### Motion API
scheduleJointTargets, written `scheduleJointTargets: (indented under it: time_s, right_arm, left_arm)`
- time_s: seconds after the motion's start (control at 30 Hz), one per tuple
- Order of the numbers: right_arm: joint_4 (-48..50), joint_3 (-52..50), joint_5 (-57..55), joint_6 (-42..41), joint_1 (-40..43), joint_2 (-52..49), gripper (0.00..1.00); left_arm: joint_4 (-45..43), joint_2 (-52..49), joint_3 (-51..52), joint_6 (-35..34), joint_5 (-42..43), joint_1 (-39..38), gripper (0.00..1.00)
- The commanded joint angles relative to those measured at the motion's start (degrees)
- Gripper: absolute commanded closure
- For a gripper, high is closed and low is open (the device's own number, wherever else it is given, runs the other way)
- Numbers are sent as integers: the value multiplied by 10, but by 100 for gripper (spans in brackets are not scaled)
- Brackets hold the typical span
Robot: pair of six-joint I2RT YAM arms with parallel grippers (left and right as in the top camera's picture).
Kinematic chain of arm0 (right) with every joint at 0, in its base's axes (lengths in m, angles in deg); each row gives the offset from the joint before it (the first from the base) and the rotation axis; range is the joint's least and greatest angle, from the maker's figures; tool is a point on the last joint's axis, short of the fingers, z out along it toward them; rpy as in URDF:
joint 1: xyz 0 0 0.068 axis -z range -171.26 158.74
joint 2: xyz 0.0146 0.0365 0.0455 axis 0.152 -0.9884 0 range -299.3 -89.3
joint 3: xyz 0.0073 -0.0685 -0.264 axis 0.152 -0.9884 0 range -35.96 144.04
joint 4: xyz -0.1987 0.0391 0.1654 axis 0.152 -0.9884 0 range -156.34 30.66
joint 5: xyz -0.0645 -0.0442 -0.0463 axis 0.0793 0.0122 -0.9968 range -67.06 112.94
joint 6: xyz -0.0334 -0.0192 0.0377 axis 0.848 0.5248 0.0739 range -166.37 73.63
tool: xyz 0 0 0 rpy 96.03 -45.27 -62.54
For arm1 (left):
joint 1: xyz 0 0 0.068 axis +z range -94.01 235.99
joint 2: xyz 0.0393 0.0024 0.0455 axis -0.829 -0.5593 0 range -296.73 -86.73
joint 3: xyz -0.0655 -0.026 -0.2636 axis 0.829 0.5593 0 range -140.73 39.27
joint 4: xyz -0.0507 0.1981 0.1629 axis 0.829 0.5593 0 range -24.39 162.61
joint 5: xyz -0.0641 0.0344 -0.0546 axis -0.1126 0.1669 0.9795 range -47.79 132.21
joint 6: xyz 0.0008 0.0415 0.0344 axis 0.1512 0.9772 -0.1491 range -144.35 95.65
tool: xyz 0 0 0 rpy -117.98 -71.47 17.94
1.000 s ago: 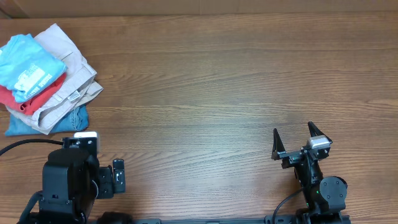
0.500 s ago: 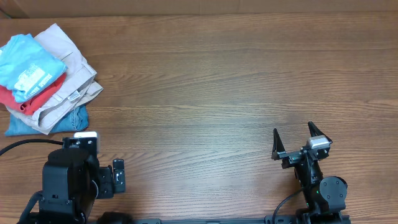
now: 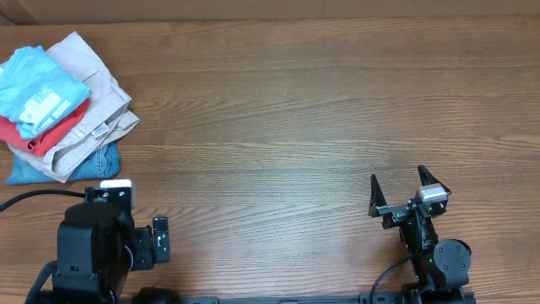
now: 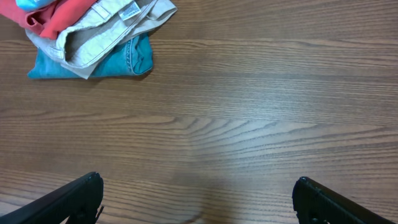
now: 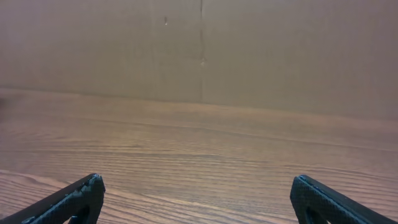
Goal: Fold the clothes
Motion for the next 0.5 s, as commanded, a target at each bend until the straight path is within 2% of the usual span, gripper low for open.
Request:
scheduleJointTargets:
  time_s: [0.0, 0.17, 0.47]
  right_arm:
    - [3, -5, 1, 2, 4, 4, 0]
    - [3, -5, 1, 2, 4, 4, 0]
    - [3, -5, 1, 2, 4, 4, 0]
  left_arm:
    - [-14, 40, 16, -6, -4, 3, 0]
    - [-148, 140, 139, -6, 4, 5, 0]
    - [-444, 348, 466, 0, 80, 17, 0]
